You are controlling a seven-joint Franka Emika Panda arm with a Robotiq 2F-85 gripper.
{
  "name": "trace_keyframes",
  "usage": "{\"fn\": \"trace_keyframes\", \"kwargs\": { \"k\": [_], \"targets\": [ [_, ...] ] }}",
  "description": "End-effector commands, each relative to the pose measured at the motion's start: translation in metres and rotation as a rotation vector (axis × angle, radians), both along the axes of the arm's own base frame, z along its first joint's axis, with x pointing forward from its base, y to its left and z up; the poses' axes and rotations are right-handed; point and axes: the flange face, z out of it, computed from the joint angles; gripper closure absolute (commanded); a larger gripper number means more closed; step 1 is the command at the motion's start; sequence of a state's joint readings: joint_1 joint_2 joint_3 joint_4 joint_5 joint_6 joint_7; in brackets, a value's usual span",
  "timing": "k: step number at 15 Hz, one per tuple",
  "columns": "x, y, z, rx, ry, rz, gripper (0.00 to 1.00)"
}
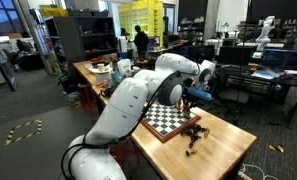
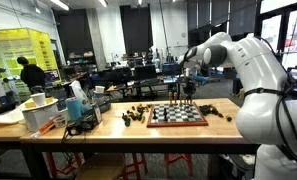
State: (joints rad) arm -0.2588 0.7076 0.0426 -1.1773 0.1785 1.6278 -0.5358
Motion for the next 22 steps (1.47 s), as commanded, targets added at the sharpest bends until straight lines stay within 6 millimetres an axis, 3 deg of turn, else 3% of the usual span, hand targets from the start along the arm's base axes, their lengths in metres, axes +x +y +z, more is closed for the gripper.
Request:
{"fn": "trace_keyframes", "kwargs": {
  "k": [1,14,15,16,18,22],
  "targets": [
    [0.0038,0.0018,0.0053,-0.019,-0.012,0.013,0.94],
    [0.0073,0.0064,0.0029,-0.020,-0.010,0.021,0.94],
    [0.0077,0.0059,0.0017,-0.018,-0.009,0.018,0.53],
    [0.0078,0.0058,0.0008,-0.017,-0.007,0.020,0.52],
    [0.0079,0.0059,-0.0003,-0.014,-0.005,0.021,0.42],
    [0.0090,0.0053,-0.0024,-0.014,-0.003,0.019,0.14]
  ]
}}
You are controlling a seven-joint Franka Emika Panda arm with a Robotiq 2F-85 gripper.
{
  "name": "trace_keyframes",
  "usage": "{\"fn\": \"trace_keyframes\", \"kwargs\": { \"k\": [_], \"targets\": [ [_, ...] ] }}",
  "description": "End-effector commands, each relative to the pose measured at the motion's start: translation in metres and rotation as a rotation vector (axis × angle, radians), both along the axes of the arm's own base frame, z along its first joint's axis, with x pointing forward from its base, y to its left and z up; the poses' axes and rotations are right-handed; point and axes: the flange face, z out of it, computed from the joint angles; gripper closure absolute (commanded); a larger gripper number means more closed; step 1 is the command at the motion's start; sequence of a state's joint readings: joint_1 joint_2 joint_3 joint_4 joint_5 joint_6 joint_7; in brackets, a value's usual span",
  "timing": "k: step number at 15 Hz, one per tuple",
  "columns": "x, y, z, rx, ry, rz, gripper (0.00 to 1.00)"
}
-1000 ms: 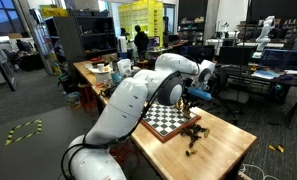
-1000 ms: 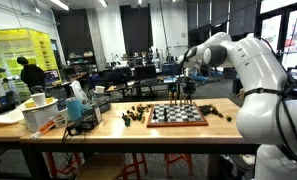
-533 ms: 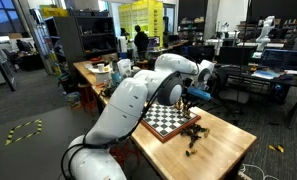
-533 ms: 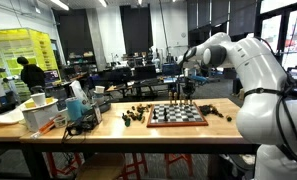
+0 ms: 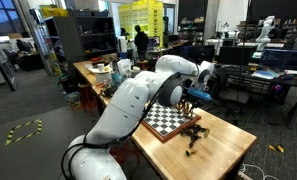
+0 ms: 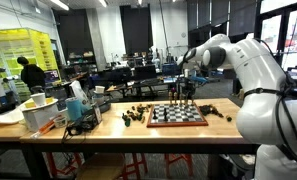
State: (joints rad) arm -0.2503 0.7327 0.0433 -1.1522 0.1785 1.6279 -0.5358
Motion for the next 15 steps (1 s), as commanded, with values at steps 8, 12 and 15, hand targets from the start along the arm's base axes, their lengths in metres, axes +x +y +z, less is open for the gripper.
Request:
{"fn": "trace_keyframes", "kwargs": {
  "k": [8,12,15],
  "targets": [
    [0.004,0.001,0.006,-0.015,-0.005,0.015,0.00],
    [0.005,0.001,0.008,-0.021,-0.013,0.020,0.00],
    [0.010,-0.002,0.017,-0.036,-0.037,0.020,0.00]
  ]
}}
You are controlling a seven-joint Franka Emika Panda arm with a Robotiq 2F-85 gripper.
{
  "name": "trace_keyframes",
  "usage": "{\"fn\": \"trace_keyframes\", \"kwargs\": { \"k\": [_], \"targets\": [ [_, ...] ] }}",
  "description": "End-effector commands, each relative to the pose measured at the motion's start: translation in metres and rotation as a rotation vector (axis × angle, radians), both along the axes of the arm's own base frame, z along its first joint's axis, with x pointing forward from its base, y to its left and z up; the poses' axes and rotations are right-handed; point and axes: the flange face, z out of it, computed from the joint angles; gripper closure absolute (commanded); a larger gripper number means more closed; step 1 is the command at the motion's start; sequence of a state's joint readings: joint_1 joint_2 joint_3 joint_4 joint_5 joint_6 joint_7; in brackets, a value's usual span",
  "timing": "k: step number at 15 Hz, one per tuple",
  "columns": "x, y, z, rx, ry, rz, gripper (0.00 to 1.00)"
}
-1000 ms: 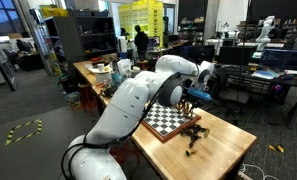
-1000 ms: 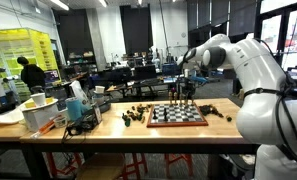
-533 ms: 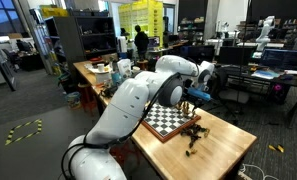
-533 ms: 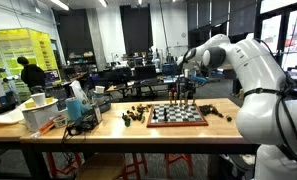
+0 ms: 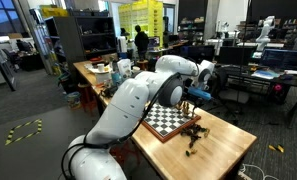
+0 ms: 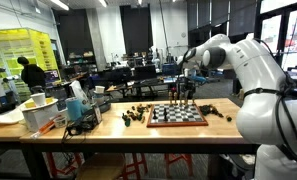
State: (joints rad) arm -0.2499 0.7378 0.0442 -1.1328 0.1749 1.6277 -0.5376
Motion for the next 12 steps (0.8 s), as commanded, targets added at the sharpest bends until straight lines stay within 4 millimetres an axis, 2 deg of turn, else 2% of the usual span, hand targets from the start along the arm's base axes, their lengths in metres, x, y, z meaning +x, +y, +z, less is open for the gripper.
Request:
{"fn": "trace_keyframes", "kwargs": {
  "k": [1,8,10,11,12],
  "targets": [
    [0.008,-0.002,0.015,-0.037,-0.030,0.019,0.00],
    [0.004,-0.027,0.033,-0.083,-0.058,-0.001,0.00],
    [0.002,-0.041,0.044,-0.092,-0.100,-0.054,0.00],
    [0.006,-0.031,0.028,-0.078,-0.067,-0.026,0.00],
    [0.006,-0.036,0.030,-0.084,-0.081,-0.035,0.00]
  ]
}}
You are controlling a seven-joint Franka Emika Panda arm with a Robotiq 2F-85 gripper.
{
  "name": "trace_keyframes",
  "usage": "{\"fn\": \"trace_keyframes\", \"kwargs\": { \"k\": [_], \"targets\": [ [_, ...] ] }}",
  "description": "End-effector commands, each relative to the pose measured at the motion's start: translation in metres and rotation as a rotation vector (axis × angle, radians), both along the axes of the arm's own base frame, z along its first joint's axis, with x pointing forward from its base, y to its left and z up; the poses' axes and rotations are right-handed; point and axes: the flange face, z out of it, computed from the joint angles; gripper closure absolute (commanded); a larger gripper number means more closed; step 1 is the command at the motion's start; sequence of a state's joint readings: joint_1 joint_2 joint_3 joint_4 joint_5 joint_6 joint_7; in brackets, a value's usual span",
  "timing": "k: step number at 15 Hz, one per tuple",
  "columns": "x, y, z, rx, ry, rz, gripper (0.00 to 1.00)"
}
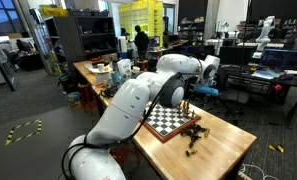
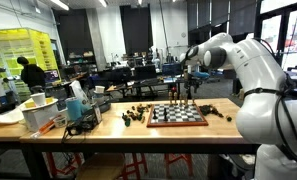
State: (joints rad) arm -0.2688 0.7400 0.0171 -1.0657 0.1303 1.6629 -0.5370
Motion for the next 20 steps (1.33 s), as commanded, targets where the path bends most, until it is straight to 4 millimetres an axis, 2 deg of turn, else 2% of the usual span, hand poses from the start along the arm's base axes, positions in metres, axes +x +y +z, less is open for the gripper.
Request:
{"fn": "trace_keyframes", "kwargs": {
  "k": [1,8,15,20],
  "targets": [
    [0.000,-0.003,0.002,-0.002,-0.006,-0.005,0.00],
    [0.000,-0.003,0.001,0.021,-0.018,0.027,0.00],
    [-0.009,-0.003,0.007,0.121,-0.016,0.292,0.00],
    [-0.016,-0.006,0.008,0.146,0.024,0.378,0.00]
  ]
}}
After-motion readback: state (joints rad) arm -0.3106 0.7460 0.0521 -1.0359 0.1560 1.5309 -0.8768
